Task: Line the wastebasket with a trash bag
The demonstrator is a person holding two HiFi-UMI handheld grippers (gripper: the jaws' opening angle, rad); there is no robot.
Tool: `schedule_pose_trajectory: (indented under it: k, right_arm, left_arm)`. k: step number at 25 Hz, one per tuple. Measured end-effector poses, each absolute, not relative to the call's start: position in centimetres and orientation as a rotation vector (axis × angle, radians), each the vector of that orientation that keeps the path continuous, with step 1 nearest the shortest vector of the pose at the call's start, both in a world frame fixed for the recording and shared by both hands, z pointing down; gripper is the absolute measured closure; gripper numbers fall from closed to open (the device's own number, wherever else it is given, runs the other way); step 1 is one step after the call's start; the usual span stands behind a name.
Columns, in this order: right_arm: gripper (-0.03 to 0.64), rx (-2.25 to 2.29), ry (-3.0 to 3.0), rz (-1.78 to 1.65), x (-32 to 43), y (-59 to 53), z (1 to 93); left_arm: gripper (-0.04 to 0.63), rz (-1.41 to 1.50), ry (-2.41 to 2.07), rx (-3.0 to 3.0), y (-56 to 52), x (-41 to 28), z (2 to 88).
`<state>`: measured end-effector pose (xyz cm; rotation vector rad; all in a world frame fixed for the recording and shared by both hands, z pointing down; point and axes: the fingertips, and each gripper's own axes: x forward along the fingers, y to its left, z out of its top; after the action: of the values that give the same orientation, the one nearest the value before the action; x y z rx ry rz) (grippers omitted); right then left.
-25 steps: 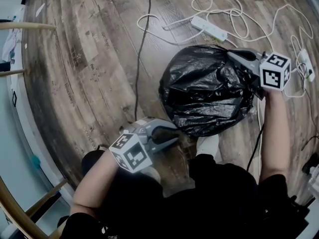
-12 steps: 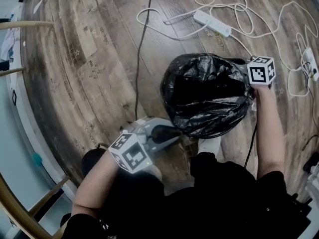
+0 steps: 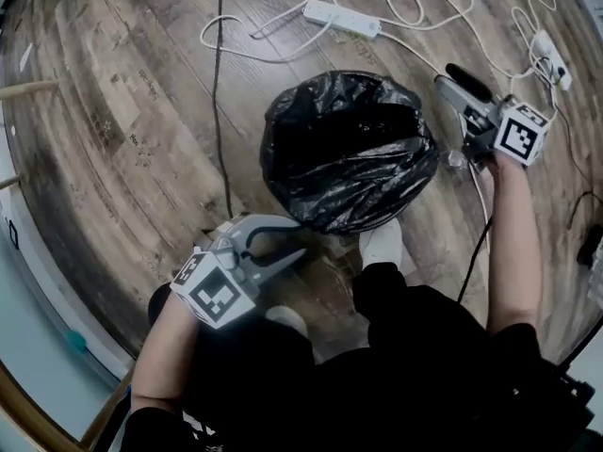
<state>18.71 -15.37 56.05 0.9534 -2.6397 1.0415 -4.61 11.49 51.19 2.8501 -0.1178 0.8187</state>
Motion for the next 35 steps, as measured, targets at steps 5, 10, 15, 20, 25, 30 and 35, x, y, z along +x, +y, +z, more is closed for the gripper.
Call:
schedule_pose_trajectory:
  k: [5, 10, 15, 20, 25, 30, 35]
  right_arm:
    - [0.362, 0.694, -2.73, 1.431, 19.4, -5.4, 52.8]
    - [0.362, 0.571, -2.693, 0.848, 15.9, 2.9, 51.5]
    - [0.362, 0.48, -2.697, 0.49, 13.5, 4.1, 48.9]
    - [0.411, 0.47, -2.56, 0.192, 12.8, 3.3, 50.9]
    - [0.614, 0.472, -2.646, 0.155, 11.5, 3.3, 49.2]
    - [0.614, 0.362, -2.67, 0.167, 11.4, 6.0, 49.2]
    - [0.614, 0.234, -2.573, 0.202, 11.2, 8.4, 52.7]
  left_arm:
    - [0.483, 0.762, -0.132, 2.893, 12.1, -4.1, 49.6]
    - [0.483, 0.684, -0.162, 2.944, 11.3, -3.4, 48.1]
    - [0.483, 0.659, -0.182, 2.953, 10.7, -2.6, 47.8]
    - [0.483, 0.649, -0.2, 2.961, 10.5, -2.0, 47.6]
    - [0.483, 0.637, -0.218, 2.97, 10.5, -1.8, 47.5]
    - [0.483, 0.606, -0.232, 2.965, 10.5, -2.1, 47.3]
    - [0.486, 0.57, -0.204, 2.942, 11.0, -1.7, 47.7]
